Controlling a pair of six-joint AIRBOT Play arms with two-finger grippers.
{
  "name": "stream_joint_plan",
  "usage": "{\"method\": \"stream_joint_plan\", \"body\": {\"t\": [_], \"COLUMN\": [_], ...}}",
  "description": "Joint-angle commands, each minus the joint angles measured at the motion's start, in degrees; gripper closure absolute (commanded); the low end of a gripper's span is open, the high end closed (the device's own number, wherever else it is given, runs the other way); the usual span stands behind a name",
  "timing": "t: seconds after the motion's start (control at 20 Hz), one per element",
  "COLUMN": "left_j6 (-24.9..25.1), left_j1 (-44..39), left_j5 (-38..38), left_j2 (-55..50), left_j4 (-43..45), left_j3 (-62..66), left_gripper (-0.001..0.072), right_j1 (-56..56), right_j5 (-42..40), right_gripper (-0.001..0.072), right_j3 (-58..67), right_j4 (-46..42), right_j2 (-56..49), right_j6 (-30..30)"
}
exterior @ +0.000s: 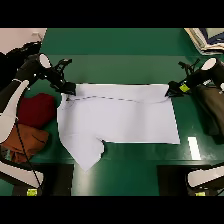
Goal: Fold the shirts.
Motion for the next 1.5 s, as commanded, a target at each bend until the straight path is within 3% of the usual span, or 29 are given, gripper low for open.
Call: {"method": "stream_joint_plan", "body": {"t": [0.0,0.15,0.5,0.8,1.05,1.45], "left_j6": [-3.8,-5.2,-9.2,-15.7,-17.1,-15.2], "left_j1": [-0.1,-0.1,-0.1,-0.1,-0.1,-0.1], "left_j5": [-3.9,-9.5,-3.7,-4.3,-5.3,7.8], "left_j2": [0.2,2.5,28.0,46.2,47.5,47.3], "left_j4": [1.0,3.4,-0.5,-6.0,-6.6,-17.2], "left_j3": [-0.8,-2.4,-34.5,-54.1,-57.7,-65.1], "left_gripper": [0.0096,0.0096,0.0095,0.0095,0.0095,0.0096], "right_j1": [-0.1,-1.8,-8.7,-10.5,-8.6,-7.5], "right_j5": [2.5,4.9,2.9,0.3,-0.8,-0.9], "right_gripper": [0.0309,0.0333,0.0333,0.0333,0.0333,0.0333], "right_j3": [-1.6,-2.3,-14.7,-18.6,-18.6,-18.6], "right_j4": [1.0,1.0,1.1,3.2,4.6,4.6], "right_j2": [1.2,6.0,22.9,26.2,26.2,26.2], "right_j6": [0.0,-2.0,-2.5,-3.4,-3.6,-3.6]}}
